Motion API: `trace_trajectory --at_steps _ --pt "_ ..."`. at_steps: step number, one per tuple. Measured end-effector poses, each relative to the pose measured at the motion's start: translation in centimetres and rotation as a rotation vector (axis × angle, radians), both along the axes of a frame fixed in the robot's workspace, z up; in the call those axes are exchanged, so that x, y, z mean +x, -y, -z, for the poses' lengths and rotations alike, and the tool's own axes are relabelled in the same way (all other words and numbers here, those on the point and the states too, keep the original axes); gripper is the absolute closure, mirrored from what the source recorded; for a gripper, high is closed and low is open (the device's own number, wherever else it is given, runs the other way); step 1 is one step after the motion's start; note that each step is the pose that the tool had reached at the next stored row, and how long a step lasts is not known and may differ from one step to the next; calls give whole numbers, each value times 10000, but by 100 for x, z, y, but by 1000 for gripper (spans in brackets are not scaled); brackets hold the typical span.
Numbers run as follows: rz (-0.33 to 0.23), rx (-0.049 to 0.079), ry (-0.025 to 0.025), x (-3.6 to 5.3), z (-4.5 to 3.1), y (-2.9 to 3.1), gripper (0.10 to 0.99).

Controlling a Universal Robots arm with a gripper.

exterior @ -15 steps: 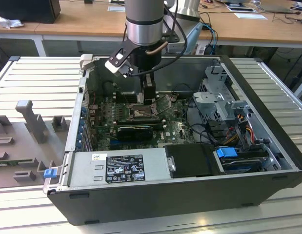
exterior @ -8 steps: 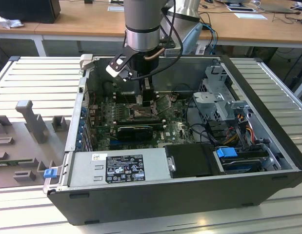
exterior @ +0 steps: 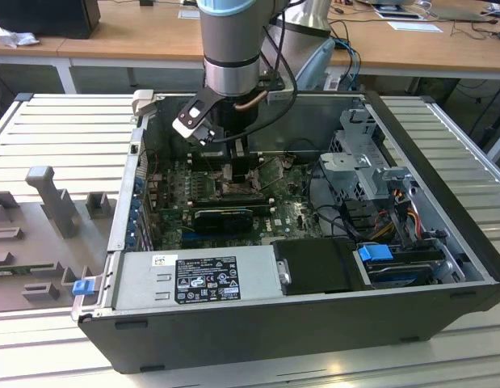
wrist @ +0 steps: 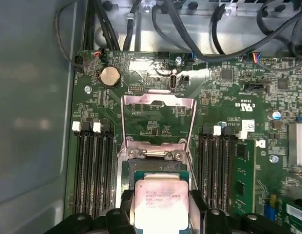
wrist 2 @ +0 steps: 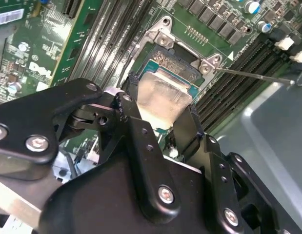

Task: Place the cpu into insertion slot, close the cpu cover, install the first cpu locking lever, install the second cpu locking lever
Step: 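Place the cpu into insertion slot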

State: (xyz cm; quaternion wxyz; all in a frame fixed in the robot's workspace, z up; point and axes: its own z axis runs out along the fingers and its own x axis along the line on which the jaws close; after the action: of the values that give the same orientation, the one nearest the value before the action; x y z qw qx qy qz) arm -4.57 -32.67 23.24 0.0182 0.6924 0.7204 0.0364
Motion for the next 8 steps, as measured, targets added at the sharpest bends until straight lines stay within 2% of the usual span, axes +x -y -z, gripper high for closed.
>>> trace_trajectory --at_steps 2,4,5,8 --pt "-2 0 0 -8 86 -10 557" --pt "6 -1 -2 -8 122 -22 557" --pt "146 1 -4 -8 176 -45 557" --pt "149 -1 -16 -8 236 -66 557"
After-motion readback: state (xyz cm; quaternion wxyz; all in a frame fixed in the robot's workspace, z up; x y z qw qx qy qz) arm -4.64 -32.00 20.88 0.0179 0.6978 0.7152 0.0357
